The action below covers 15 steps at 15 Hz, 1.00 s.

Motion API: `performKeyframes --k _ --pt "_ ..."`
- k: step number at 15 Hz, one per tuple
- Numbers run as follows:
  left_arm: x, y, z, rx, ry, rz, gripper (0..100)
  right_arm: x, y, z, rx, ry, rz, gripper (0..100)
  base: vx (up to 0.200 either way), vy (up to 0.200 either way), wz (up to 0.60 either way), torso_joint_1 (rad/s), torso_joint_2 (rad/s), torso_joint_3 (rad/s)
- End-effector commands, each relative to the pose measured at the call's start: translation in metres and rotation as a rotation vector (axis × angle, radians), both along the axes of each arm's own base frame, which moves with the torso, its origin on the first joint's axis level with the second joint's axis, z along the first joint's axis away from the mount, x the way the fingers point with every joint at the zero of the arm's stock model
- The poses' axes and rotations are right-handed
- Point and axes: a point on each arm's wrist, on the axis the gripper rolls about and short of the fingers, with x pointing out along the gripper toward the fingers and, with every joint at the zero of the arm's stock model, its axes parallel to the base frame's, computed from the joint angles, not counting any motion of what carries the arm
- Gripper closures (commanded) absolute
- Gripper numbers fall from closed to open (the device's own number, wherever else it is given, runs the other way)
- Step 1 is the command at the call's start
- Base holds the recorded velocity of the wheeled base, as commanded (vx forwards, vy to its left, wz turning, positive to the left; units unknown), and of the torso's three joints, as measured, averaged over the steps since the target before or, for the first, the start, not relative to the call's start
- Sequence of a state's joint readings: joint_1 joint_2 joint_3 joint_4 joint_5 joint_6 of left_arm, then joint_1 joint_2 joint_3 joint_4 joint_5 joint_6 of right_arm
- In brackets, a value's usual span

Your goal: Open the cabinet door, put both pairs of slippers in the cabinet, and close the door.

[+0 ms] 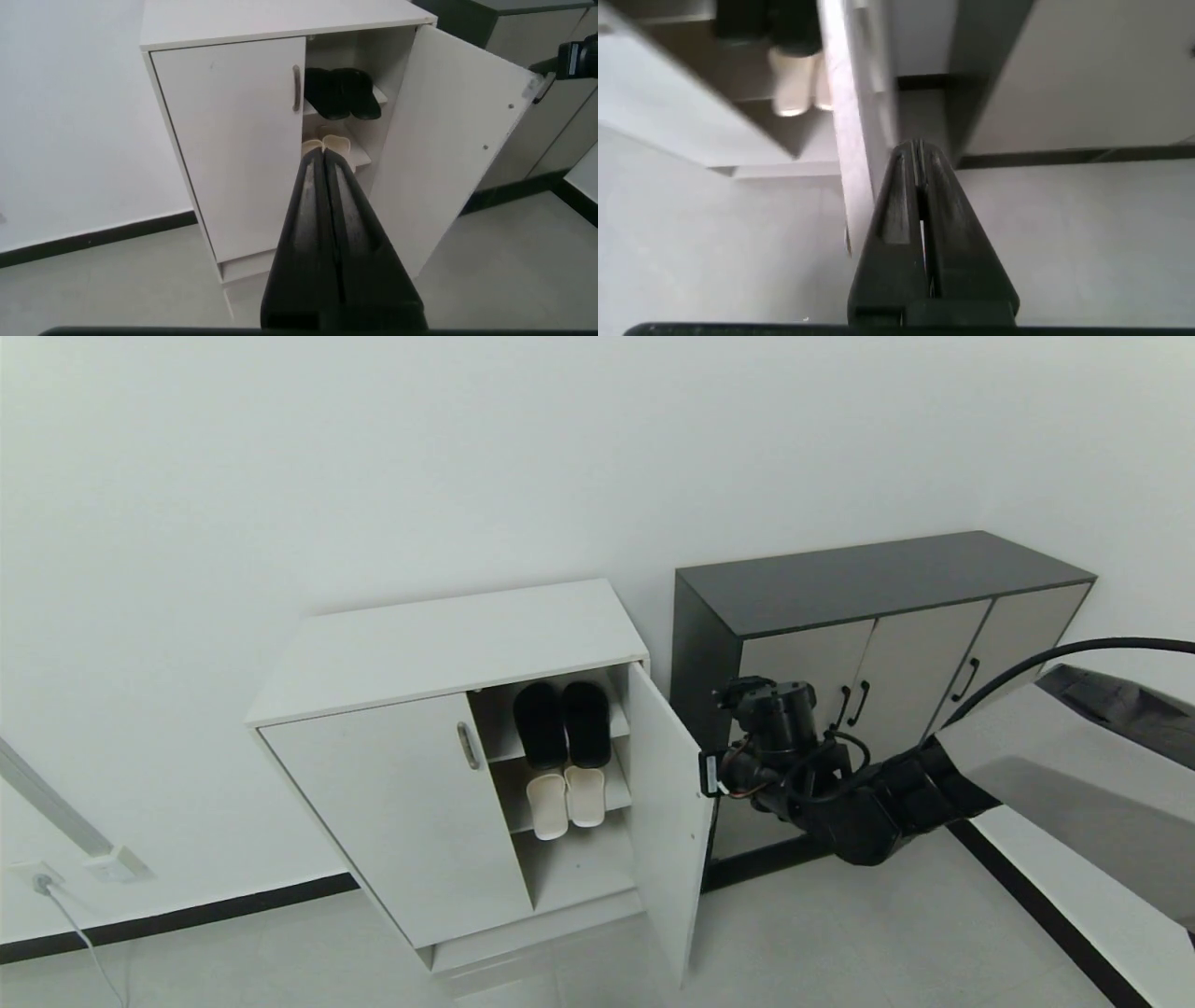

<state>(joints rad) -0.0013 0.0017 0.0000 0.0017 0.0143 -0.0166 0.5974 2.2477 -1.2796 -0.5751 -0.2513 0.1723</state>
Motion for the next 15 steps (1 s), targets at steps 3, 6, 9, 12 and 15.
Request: performKeyframes --k 3,6,9,12,15 --pt "0.000 0.000 0.000 0.000 0.000 0.001 100 -0.038 0.036 0.012 0.040 0.002 0.105 100 0.000 0.000 0.00 0.000 0.00 0.000" --pt "0.000 0.000 0.000 0.000 0.000 -0.001 100 -0.051 0.040 0.017 0.044 -0.002 0.136 100 0.000 0.000 0.00 0.000 0.00 0.000" --pt "0.000 0.000 0.000 0.000 0.000 -0.001 100 -0.061 0.031 0.027 0.022 -0.012 0.171 100 0.000 0.000 0.00 0.000 0.00 0.000" --pt "0.000 0.000 0.000 0.000 0.000 -0.001 100 -0.064 0.029 0.031 0.014 -0.024 0.177 100 0.000 0.000 0.00 0.000 0.00 0.000" --pt "0.000 0.000 0.000 0.000 0.000 -0.001 100 -0.065 0.028 0.029 0.008 -0.026 0.183 100 0.000 0.000 0.20 0.001 0.00 -0.001"
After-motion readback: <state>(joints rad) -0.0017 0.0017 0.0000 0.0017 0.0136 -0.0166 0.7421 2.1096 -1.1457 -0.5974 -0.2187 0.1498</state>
